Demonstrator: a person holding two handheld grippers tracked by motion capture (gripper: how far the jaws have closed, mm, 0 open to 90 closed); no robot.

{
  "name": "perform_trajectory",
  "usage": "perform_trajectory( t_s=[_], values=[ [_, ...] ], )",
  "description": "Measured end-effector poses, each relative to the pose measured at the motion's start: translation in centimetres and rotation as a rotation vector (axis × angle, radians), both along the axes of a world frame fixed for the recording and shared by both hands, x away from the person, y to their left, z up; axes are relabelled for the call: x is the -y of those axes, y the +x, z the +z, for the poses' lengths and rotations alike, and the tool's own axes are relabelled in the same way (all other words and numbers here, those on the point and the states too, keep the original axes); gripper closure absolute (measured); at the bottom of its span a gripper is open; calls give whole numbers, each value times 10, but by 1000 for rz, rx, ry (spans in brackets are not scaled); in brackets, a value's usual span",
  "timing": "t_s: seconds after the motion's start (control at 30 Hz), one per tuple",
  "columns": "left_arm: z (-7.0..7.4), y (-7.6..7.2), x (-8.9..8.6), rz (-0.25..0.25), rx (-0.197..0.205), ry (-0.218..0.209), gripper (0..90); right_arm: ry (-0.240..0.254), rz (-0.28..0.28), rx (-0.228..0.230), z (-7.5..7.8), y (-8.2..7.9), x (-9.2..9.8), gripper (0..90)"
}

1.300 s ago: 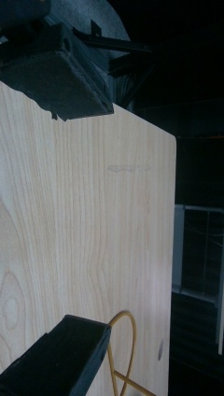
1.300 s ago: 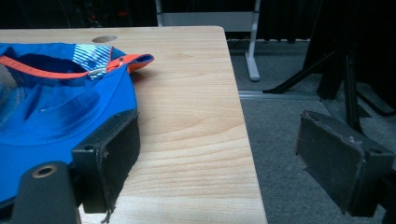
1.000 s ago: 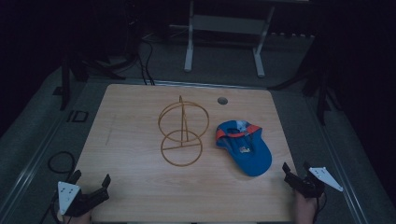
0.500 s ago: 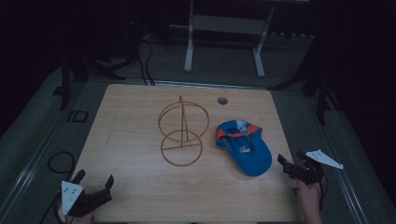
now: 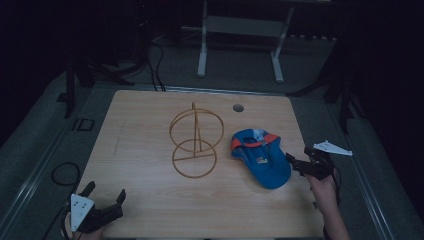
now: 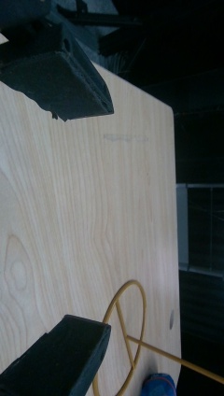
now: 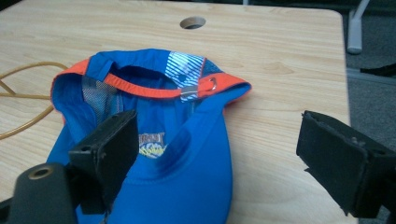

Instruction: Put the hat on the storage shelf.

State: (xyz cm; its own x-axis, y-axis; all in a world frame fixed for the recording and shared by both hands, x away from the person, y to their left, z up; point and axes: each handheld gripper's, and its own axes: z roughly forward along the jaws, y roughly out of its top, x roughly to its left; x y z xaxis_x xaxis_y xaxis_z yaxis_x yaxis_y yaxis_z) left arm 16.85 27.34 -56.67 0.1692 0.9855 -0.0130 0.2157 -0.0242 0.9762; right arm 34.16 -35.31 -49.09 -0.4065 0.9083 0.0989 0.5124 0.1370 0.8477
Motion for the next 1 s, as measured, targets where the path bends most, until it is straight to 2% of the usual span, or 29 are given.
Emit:
perform_trajectory(
  t_s=[0.2, 0.27, 0.33, 0.43, 0.47, 0.5, 0.67, 0.73, 0.87, 1.0],
  values=[
    [0, -1, 2, -12, -3, 9, 13, 20, 41, -11, -2, 19, -11, 128],
    [1, -1, 2, -14, -8, 3, 13, -4, 56, -19, -2, 27, -17, 134],
    [0, 0, 2, -19, -30, -6, 13, -23, 74, -29, -3, 35, -22, 139],
    [0, 1, 2, -21, -33, -10, 12, -36, 85, -49, -6, 48, -28, 157],
    [0, 1, 3, -22, -31, -10, 12, -63, 88, -63, -9, 57, -34, 158],
    [0, 0, 2, -24, -30, -10, 12, -63, 88, -63, -9, 57, -34, 158],
    [0, 0, 4, -28, -34, -4, 12, -93, 99, -98, -18, 80, -50, 182],
    [0, 0, 4, -31, -34, -3, 12, -89, 104, -107, -19, 83, -52, 182],
    [0, 1, 4, -34, -34, -2, 12, -104, 97, -125, -24, 93, -59, 182],
    [0, 0, 4, -35, -33, -5, 12, -143, 39, -159, -38, 113, -65, 166]
  ],
)
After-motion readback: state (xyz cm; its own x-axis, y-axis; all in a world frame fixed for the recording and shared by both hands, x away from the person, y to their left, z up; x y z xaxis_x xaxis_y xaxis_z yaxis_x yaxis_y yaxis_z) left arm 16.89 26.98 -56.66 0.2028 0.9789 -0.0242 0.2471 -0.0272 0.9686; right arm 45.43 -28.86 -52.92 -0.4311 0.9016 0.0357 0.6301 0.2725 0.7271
